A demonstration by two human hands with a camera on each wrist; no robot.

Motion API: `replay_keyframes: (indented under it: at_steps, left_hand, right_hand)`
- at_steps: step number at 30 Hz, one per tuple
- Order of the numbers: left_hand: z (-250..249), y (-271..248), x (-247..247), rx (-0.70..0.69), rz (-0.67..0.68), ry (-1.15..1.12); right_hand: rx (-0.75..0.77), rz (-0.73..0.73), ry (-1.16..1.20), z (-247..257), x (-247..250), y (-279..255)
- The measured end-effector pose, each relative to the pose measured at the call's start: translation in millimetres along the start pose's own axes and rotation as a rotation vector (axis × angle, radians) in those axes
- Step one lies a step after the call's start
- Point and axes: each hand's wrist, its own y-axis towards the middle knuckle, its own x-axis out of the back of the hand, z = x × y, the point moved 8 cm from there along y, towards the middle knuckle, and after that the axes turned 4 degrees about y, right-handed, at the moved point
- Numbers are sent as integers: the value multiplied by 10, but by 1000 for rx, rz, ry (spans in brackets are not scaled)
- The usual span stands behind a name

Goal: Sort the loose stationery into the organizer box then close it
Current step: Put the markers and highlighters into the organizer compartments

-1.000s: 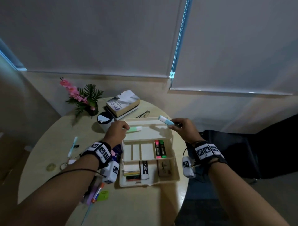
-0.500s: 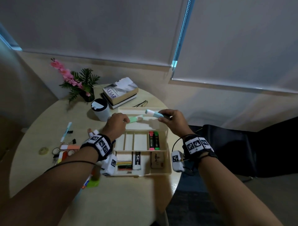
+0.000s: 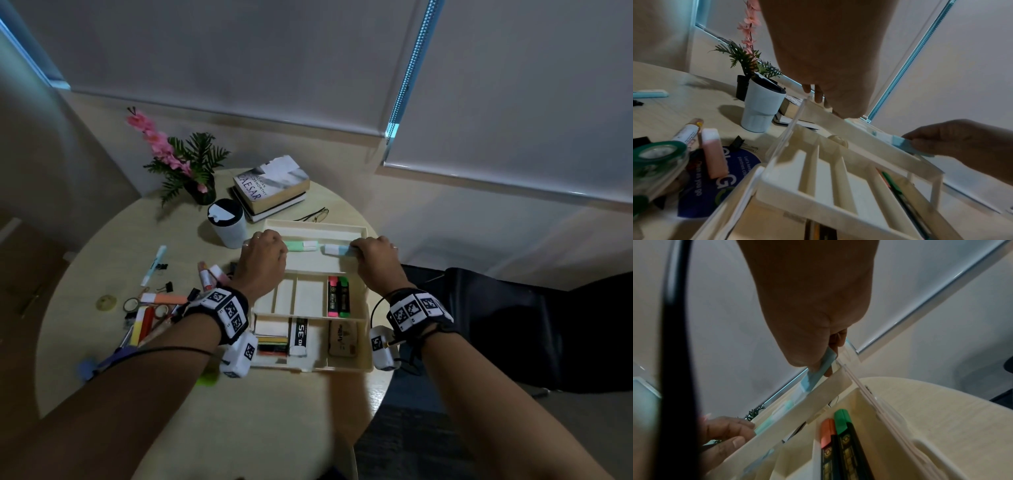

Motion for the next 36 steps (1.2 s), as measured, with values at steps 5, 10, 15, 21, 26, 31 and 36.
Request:
replay_keyframes:
  at_steps: [5, 10, 15, 21, 26, 31, 36]
  left_hand:
    - [-67, -34, -43, -31, 21, 68]
    - [-94, -68, -79, -85, 40, 114]
    - [-78, -90, -67, -73, 31, 120]
    - [-104, -86, -39, -76, 47, 143]
    - [-112, -123, -15, -73, 40, 147]
    - [-100, -144, -17, -77, 56, 141]
    - [-85, -186, -14, -71, 79, 137]
  right_hand:
    - [-30, 44, -22, -41, -13, 107]
    - [-18, 52, -15, 6, -43, 149]
    - [-11, 48, -30, 16, -50, 155]
    - [-46, -86, -1, -14, 1, 118]
    - [-21, -180, -25, 10, 14, 88]
    - [-18, -151, -92, -10, -22, 125]
    - [-104, -162, -89, -79, -6, 136]
